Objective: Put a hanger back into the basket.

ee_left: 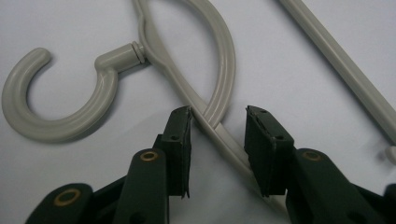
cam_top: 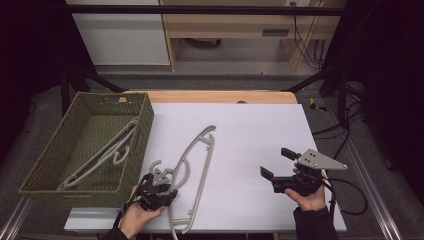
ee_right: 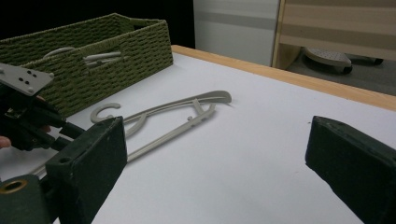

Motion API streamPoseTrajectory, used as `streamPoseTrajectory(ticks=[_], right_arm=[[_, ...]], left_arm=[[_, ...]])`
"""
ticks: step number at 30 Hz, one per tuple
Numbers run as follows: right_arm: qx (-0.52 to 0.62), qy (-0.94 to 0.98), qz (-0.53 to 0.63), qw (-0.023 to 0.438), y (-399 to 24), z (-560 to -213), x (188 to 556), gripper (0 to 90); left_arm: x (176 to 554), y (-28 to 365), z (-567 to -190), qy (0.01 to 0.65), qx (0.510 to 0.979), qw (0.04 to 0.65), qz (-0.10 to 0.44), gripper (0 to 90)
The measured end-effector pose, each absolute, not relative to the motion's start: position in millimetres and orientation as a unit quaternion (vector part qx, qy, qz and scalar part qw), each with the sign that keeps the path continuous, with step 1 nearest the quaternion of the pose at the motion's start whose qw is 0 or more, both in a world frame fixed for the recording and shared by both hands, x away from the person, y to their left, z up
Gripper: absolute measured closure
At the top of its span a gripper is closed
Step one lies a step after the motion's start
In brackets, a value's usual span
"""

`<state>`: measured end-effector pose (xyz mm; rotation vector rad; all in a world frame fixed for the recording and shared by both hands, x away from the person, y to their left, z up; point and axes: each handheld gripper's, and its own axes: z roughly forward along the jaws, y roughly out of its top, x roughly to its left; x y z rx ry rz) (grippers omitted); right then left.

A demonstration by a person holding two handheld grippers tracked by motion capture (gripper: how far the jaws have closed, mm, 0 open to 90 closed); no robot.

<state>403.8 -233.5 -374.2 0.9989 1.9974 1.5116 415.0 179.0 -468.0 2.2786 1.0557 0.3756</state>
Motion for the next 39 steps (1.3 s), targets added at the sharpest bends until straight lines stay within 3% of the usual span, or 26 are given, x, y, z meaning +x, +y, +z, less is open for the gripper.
streamPoseTrajectory(ticks=[12,14,17,21,33,35,39], right_arm=[[0.361,0.721,0.548,0.222,-233.2,-373.1,403.4,5.6],[0.361,0.720,0.549,0.221,-233.7,-373.0,403.3,5.7],[0.360,0.721,0.549,0.222,-233.8,-372.8,403.5,5.7],[0.359,0.721,0.551,0.221,-234.4,-372.0,403.2,5.7],[0.358,0.720,0.552,0.221,-232.7,-370.8,402.4,5.7],[0.357,0.721,0.551,0.221,-232.1,-370.9,402.5,5.7],[0.356,0.721,0.552,0.220,-233.2,-370.6,402.3,5.8]], left_arm=[[428.0,182.3,-463.8,0.400,0.854,0.306,0.131,70.5],[429.8,182.6,-462.9,0.403,0.851,0.310,0.132,69.2],[434.8,181.1,-460.2,0.414,0.841,0.315,0.144,60.0],[449.6,177.1,-459.3,0.443,0.824,0.317,0.156,59.1],[457.6,165.6,-464.3,0.459,0.831,0.266,0.166,64.3],[458.8,163.2,-463.4,0.459,0.832,0.264,0.164,70.5],[465.2,159.7,-462.8,0.461,0.832,0.260,0.167,71.9]])
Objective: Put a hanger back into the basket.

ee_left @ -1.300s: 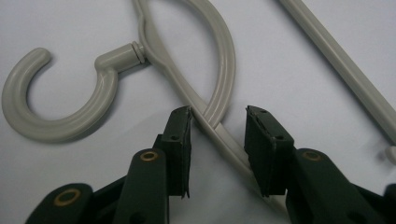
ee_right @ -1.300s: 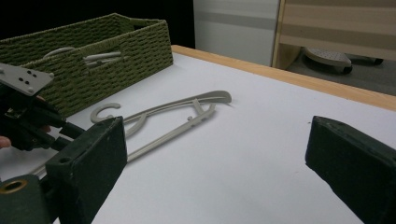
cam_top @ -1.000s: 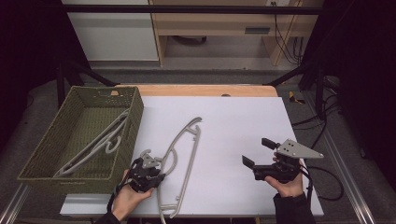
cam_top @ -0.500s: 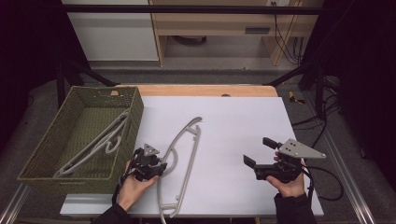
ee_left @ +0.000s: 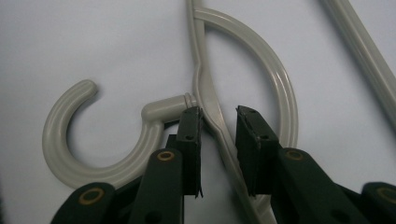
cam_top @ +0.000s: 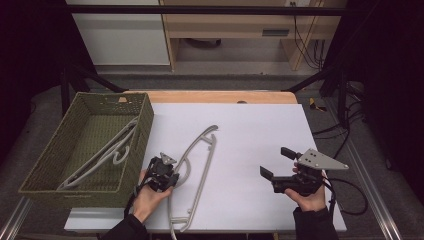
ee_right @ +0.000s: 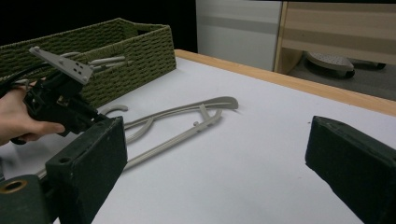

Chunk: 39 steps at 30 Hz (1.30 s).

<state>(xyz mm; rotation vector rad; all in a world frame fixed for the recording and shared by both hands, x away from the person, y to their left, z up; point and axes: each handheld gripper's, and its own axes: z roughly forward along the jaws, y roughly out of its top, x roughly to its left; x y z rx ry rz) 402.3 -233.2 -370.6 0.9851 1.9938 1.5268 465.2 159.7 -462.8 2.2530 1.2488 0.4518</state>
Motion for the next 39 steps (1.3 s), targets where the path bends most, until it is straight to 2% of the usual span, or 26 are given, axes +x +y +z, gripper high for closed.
streamPoseTrajectory(ticks=[10,19,20,22,26,29,34,39], right_arm=[[0.359,0.720,0.551,0.221,-234.8,-371.8,403.6,5.7],[0.358,0.720,0.553,0.219,-235.7,-371.9,403.9,5.7],[0.359,0.719,0.553,0.219,-235.8,-371.7,403.6,5.7],[0.358,0.719,0.554,0.221,-236.5,-371.2,403.5,5.8],[0.357,0.717,0.556,0.222,-237.4,-369.9,402.1,5.7],[0.357,0.715,0.558,0.223,-238.1,-368.4,401.2,5.8],[0.358,0.717,0.555,0.222,-236.4,-369.0,401.2,5.8],[0.358,0.719,0.554,0.221,-235.6,-369.7,401.5,5.8]], left_arm=[[495.4,149.8,-459.7,0.468,0.823,0.272,0.171,82.5],[515.0,140.6,-461.1,0.450,0.827,0.293,0.167,82.3],[513.9,142.0,-459.7,0.450,0.826,0.295,0.166,81.4],[509.1,144.9,-453.2,0.449,0.822,0.310,0.163,72.0],[487.1,152.1,-434.4,0.427,0.832,0.317,0.162,58.7],[466.5,161.0,-427.7,0.412,0.842,0.306,0.165,53.1],[444.9,174.9,-435.4,0.422,0.846,0.286,0.158,49.0],[441.1,182.1,-450.0,0.436,0.847,0.269,0.141,53.3]])
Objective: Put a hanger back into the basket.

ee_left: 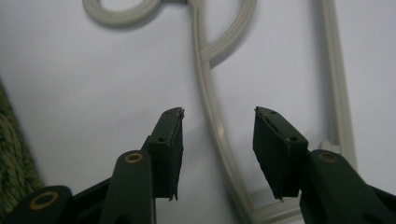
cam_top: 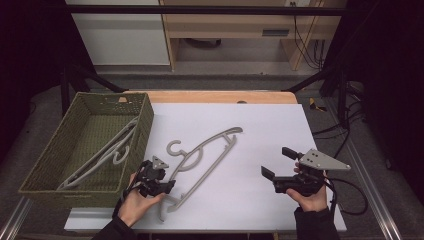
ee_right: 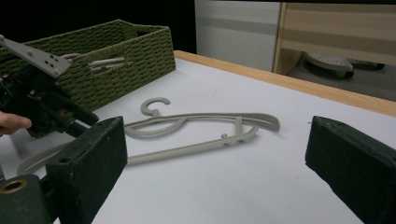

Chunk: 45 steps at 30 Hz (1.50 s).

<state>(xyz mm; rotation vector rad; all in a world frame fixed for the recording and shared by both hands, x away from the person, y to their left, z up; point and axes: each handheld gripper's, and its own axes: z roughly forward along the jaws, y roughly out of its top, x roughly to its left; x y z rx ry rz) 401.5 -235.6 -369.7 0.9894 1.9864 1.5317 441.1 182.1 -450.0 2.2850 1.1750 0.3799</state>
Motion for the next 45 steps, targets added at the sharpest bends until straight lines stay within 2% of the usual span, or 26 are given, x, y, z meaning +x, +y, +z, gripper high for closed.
streamPoseTrajectory(ticks=[10,11,17,20,22,25,26,27,30,35,38,45], right_arm=[[0.358,0.718,0.554,0.221,-235.3,-370.0,401.8,5.8],[0.358,0.719,0.554,0.221,-235.1,-370.0,401.7,5.8],[0.357,0.720,0.553,0.221,-234.1,-370.1,401.8,5.8],[0.358,0.719,0.553,0.220,-234.9,-370.2,401.8,5.8],[0.358,0.719,0.553,0.220,-234.9,-370.2,401.8,5.8],[0.358,0.720,0.553,0.221,-234.8,-370.4,402.0,5.8],[0.358,0.720,0.552,0.221,-234.9,-370.4,401.9,5.8],[0.358,0.719,0.553,0.221,-235.0,-370.3,401.8,5.8],[0.358,0.719,0.554,0.221,-235.4,-369.6,401.2,5.8],[0.357,0.719,0.554,0.221,-235.9,-369.6,401.4,5.8],[0.357,0.720,0.553,0.220,-234.4,-369.2,400.9,5.8],[0.357,0.719,0.554,0.220,-235.0,-370.3,401.8,5.8]], left_arm=[[442.1,178.0,-459.0,0.430,0.859,0.241,0.135,68.3],[441.9,176.6,-458.7,0.433,0.859,0.239,0.133,72.8],[445.8,171.7,-456.4,0.435,0.861,0.221,0.141,75.9],[452.4,176.9,-457.2,0.438,0.857,0.226,0.147,81.6],[454.9,179.8,-457.4,0.435,0.859,0.234,0.135,82.0],[452.4,179.2,-458.0,0.431,0.860,0.232,0.144,81.2],[451.9,179.6,-457.4,0.433,0.860,0.231,0.143,77.8],[451.4,180.1,-457.1,0.438,0.858,0.229,0.138,70.4],[448.2,182.3,-457.1,0.439,0.860,0.226,0.132,67.6],[444.9,176.6,-456.0,0.451,0.857,0.211,0.132,73.2],[445.2,175.3,-455.3,0.453,0.857,0.208,0.129,82.0],[439.9,174.0,-457.1,0.442,0.857,0.217,0.155,82.7]])
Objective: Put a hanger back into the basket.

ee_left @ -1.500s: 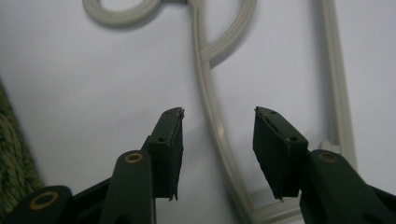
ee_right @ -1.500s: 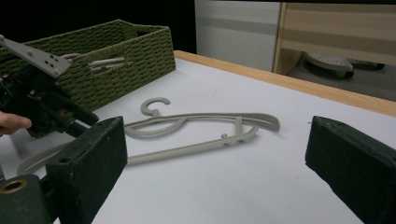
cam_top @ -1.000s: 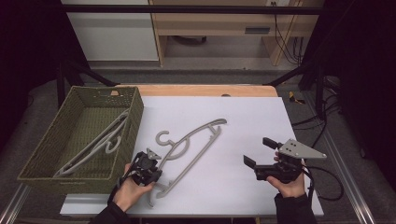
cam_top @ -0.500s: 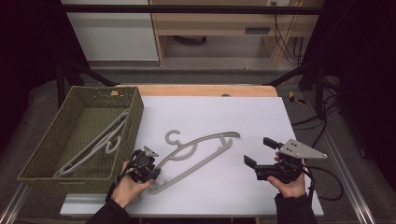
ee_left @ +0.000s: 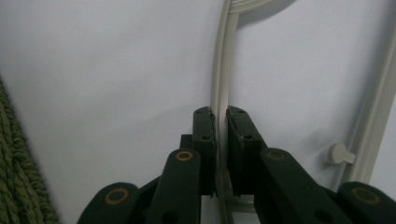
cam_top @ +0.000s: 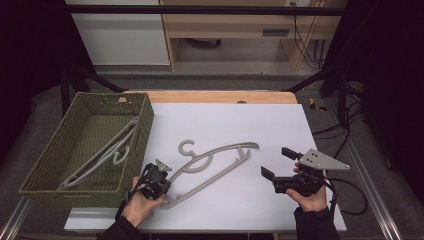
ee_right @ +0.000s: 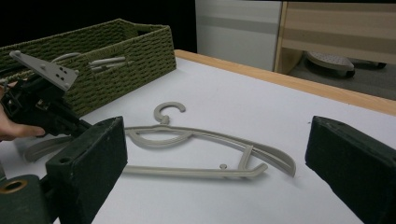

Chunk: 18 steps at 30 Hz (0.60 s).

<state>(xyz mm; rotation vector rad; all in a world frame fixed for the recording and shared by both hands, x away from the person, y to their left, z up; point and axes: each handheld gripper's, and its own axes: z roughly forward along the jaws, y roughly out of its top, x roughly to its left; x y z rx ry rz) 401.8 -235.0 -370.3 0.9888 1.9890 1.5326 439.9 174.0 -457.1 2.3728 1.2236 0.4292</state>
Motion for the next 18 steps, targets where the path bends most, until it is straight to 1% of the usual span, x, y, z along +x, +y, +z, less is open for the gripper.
streamPoseTrajectory(ticks=[2,7,13,18], right_arm=[[0.359,0.719,0.553,0.218,-235.2,-370.1,401.4,5.8],[0.360,0.717,0.554,0.220,-237.4,-370.4,401.6,5.8],[0.359,0.717,0.555,0.220,-237.3,-370.2,401.5,5.8],[0.360,0.717,0.555,0.220,-238.5,-370.1,401.3,5.8]], left_arm=[[439.5,174.9,-457.0,0.442,0.855,0.223,0.155,82.7],[433.7,174.4,-450.5,0.430,0.851,0.244,0.178,82.9],[428.3,175.9,-436.1,0.419,0.843,0.277,0.193,83.0],[424.3,183.0,-420.6,0.416,0.834,0.306,0.194,83.0]])
